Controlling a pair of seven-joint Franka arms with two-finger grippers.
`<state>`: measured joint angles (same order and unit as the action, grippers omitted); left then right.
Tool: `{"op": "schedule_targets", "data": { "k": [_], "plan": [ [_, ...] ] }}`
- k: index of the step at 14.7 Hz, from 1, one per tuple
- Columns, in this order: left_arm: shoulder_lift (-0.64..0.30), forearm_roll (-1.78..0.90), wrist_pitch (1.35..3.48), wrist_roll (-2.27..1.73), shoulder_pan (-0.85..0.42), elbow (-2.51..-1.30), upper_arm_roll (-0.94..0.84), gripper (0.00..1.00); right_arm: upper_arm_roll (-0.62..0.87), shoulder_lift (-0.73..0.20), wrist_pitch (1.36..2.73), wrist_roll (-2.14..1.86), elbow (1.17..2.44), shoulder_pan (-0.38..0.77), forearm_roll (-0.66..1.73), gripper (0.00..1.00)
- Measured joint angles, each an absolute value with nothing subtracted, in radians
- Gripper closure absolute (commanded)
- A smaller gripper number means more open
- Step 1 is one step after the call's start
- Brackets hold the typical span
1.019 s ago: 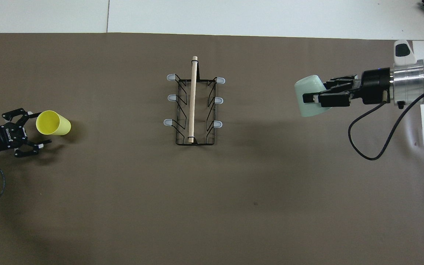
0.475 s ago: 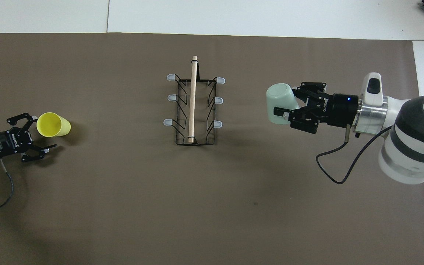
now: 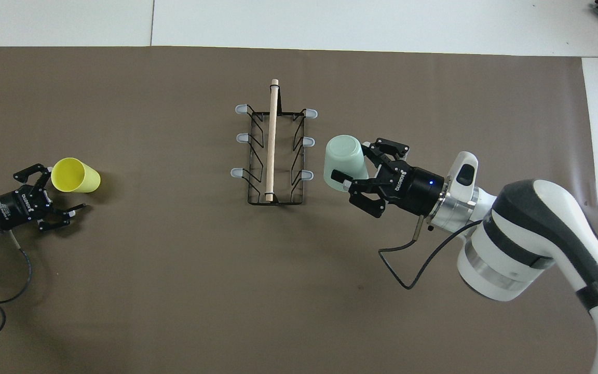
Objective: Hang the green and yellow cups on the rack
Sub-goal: 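Lift the green cup with the right gripper toward the rack, then hang the green cup on a rack peg while the left gripper grasps the yellow cup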
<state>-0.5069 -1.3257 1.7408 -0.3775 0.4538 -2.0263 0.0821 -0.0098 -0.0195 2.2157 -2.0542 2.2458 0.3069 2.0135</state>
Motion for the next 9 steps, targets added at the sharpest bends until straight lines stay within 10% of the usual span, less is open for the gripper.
{"op": "schedule_targets", "data": {
  "k": [9],
  "plan": [
    [-0.493,-1.413,1.741,-0.388,0.463,-2.074,0.081,0.00,-0.010,-0.036,2.256,-2.346,2.280,0.404,2.327,1.00]
  ]
}}
